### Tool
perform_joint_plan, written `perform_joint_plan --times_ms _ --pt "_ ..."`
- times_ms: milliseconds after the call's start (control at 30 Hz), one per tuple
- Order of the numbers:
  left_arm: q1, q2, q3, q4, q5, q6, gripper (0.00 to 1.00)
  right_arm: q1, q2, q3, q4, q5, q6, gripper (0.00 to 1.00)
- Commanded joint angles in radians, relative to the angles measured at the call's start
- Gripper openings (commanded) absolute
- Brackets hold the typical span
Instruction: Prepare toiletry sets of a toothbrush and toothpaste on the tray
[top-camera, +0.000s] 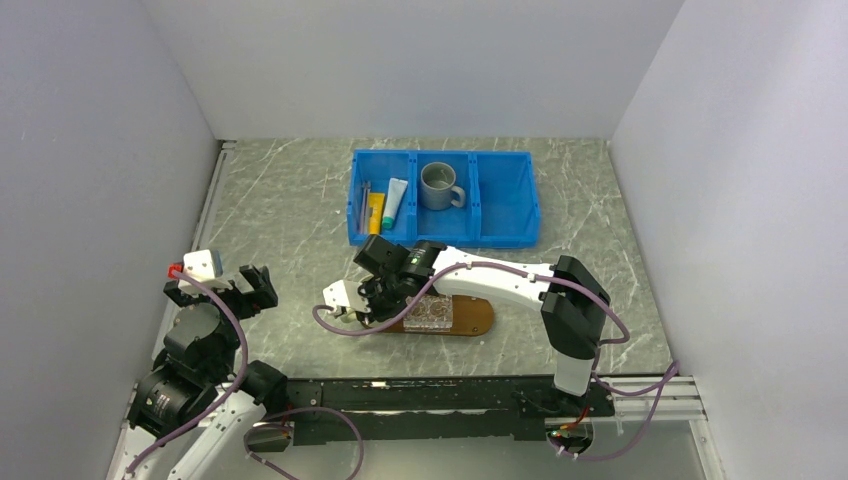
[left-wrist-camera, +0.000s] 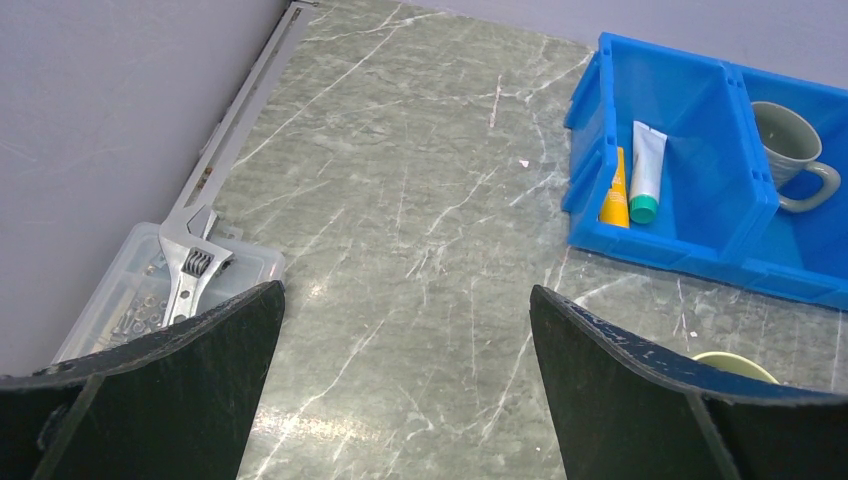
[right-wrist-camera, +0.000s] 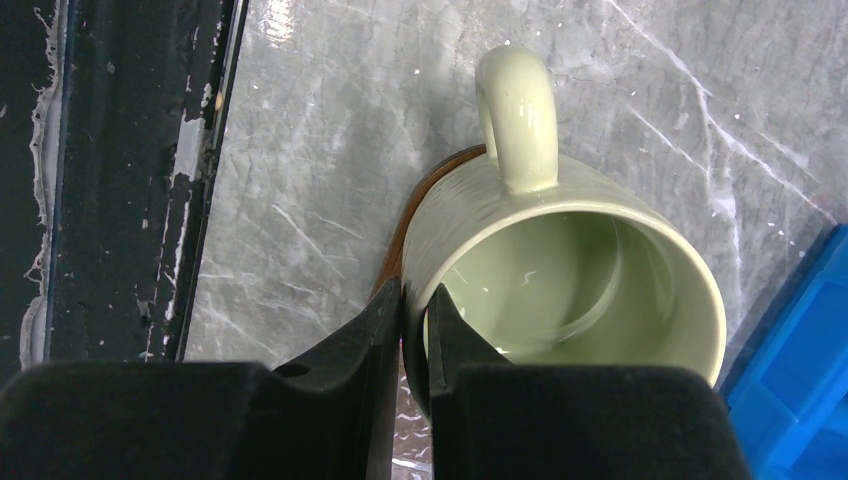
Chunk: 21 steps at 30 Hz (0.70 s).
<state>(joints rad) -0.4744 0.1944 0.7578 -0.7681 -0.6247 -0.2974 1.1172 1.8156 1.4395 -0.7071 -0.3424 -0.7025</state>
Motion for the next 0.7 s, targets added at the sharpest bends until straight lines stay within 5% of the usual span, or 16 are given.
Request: perform_joint_plan --times_ms 0,667 --pt "0.008 0.013 0.008 0.036 0.015 0.013 0.99 0.003 -0.051 0.019 0.048 -0.026 -0.003 0.11" --pt "0.016 0.014 0.008 0.037 0.021 0.014 0.99 0.002 -0.051 0.031 0.054 -0.003 0.009 0.23"
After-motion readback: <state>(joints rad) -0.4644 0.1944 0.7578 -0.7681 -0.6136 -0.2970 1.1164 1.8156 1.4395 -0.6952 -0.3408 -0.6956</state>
